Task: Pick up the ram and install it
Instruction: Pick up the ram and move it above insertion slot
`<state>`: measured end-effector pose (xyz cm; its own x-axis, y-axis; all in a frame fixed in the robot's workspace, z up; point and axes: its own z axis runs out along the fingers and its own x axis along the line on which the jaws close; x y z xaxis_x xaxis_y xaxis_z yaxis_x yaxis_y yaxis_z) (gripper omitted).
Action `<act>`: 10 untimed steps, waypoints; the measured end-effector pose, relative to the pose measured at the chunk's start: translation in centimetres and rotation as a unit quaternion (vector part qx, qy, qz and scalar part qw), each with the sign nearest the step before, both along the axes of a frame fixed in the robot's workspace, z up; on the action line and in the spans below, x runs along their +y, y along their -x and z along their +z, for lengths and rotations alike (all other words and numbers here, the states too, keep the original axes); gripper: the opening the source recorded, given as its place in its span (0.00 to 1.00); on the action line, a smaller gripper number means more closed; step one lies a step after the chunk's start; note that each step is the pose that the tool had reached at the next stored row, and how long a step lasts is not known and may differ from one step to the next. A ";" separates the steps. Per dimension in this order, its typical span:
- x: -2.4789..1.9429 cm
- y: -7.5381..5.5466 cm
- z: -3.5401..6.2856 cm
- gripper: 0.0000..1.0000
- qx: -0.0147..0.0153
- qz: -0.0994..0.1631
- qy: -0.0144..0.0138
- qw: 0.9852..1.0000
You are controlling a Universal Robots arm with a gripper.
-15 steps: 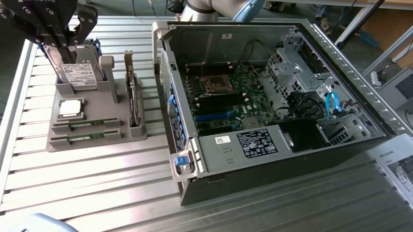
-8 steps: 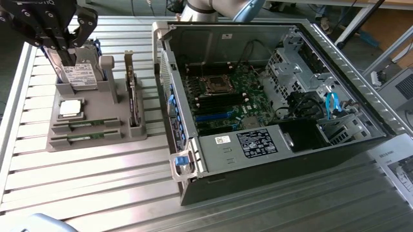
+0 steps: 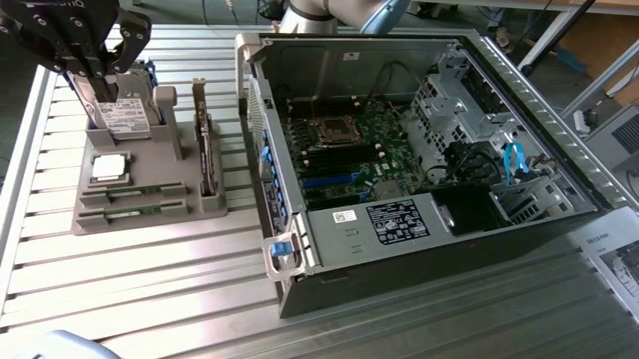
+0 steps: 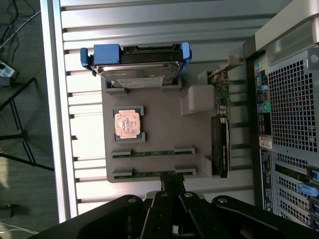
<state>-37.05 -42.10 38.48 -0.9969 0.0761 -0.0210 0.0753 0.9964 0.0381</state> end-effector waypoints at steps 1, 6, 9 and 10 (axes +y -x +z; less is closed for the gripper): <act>0.00 0.0 0.00 0.10 0.000 0.000 0.000 1.000; 0.00 0.0 0.00 0.10 0.000 0.001 0.000 1.000; 0.00 0.0 0.00 0.10 0.000 0.009 0.000 1.000; 0.00 0.0 0.00 0.10 0.000 0.014 0.000 1.000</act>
<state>-37.06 -42.10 38.48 -0.9986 0.0488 -0.0210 0.0480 0.9981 0.0377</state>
